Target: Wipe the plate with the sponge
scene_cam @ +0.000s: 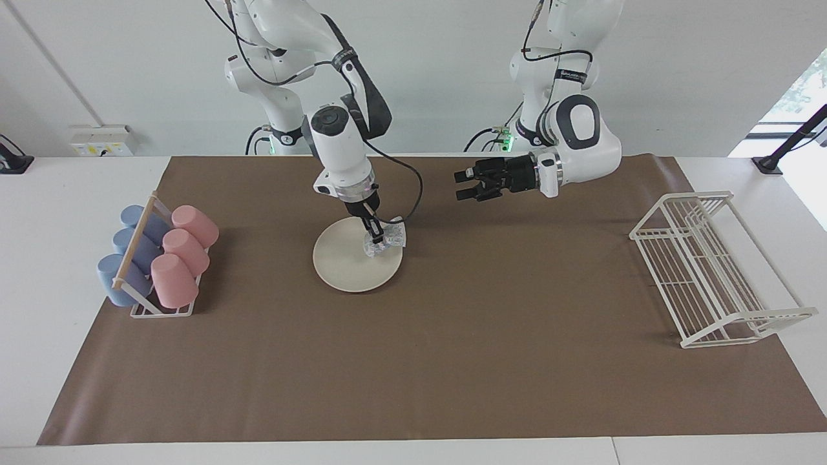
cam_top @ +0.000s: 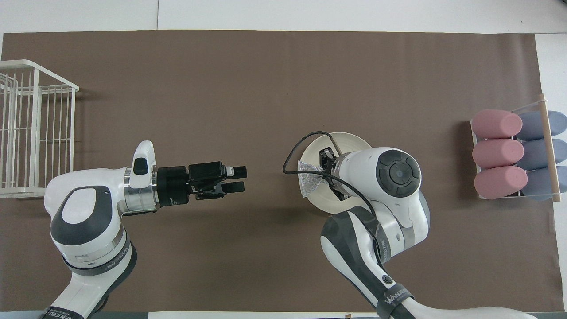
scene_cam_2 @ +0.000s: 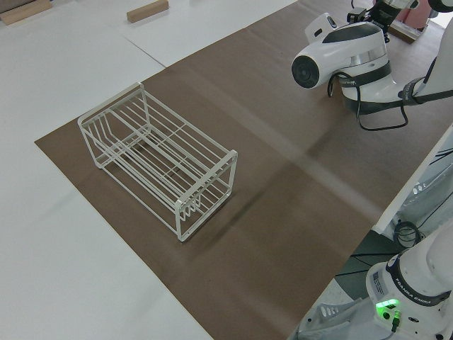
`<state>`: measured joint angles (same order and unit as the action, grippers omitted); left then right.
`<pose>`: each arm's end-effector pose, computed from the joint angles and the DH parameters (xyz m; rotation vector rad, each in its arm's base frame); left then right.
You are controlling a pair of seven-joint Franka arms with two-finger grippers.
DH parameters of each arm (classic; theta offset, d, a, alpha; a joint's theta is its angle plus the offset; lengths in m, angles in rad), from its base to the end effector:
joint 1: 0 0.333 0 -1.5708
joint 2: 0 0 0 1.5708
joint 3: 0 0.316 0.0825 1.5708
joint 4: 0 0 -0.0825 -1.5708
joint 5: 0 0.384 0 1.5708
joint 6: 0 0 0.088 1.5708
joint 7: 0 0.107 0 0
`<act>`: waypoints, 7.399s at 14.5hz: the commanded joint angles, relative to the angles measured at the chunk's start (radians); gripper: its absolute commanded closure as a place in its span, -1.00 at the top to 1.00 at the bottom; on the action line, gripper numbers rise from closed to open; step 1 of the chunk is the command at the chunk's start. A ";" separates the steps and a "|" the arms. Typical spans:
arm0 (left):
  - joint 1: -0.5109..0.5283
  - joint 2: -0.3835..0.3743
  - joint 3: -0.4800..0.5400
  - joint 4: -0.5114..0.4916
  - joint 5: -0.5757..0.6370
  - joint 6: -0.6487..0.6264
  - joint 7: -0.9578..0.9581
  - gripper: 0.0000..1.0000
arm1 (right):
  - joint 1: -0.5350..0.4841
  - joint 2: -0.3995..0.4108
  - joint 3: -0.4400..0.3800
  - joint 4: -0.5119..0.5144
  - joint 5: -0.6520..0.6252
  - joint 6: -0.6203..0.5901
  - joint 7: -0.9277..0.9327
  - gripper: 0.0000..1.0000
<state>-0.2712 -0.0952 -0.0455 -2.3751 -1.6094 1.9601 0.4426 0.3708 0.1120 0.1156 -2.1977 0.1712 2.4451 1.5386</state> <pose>0.4466 -0.2155 0.3901 1.7863 0.2198 -0.1628 0.4938 0.2607 0.3465 -2.4588 1.6425 0.0591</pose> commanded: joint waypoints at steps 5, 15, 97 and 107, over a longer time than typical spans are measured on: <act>0.013 -0.021 0.015 -0.030 0.276 0.092 0.001 1.00 | -0.032 0.054 0.010 -0.025 0.008 0.068 -0.031 -1.00; 0.119 -0.006 0.016 0.017 0.511 0.082 -0.057 1.00 | -0.171 0.043 0.010 -0.082 0.008 0.072 -0.330 -1.00; -0.148 0.040 0.010 0.091 0.019 0.143 0.025 -1.00 | 0.106 -0.008 0.012 0.446 -0.127 -0.520 0.224 1.00; -0.112 0.035 0.018 0.092 0.294 0.240 -0.117 -1.00 | -0.093 -0.175 0.010 0.377 -0.127 -0.653 -0.357 1.00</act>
<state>-0.4063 -0.0520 -0.0302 -2.2850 -1.4197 2.1841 0.4008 0.3195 0.0044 0.1175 -1.7757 0.0539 1.8136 1.2825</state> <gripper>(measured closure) 0.925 0.000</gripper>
